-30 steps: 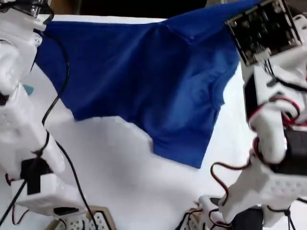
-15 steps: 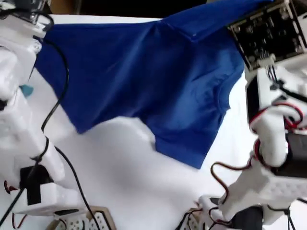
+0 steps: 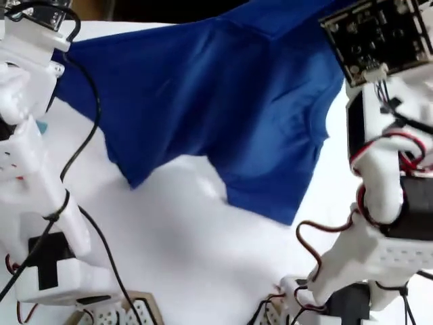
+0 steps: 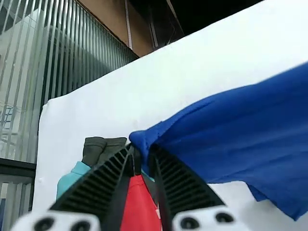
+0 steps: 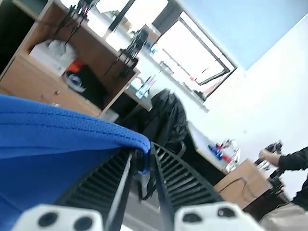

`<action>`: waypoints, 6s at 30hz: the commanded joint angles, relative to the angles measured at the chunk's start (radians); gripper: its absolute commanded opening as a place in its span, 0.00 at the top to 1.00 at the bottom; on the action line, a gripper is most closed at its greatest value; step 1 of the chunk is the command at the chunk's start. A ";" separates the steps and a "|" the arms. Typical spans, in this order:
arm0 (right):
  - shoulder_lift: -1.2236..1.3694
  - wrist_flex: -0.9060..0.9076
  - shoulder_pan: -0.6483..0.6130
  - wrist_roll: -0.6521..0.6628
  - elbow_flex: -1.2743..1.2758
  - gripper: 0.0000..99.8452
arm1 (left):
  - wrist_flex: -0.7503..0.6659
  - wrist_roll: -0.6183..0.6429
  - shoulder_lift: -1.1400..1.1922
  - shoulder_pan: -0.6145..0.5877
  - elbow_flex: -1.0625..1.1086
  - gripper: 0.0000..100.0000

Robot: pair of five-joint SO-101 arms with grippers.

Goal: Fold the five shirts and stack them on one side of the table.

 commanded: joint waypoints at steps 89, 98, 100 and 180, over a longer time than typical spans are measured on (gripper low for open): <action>0.166 0.509 -0.186 -0.005 0.465 0.98 | 0.017 -0.183 0.169 -0.002 0.503 0.97; -0.116 0.426 -0.202 0.002 0.930 0.98 | -0.100 -0.187 -0.120 -0.006 0.951 0.97; -0.182 0.395 -0.200 0.003 1.040 0.98 | -0.132 -0.201 -0.149 -0.006 1.035 0.97; -0.875 0.282 -0.199 0.038 1.944 0.98 | -0.422 -0.362 -0.336 -0.143 1.801 0.91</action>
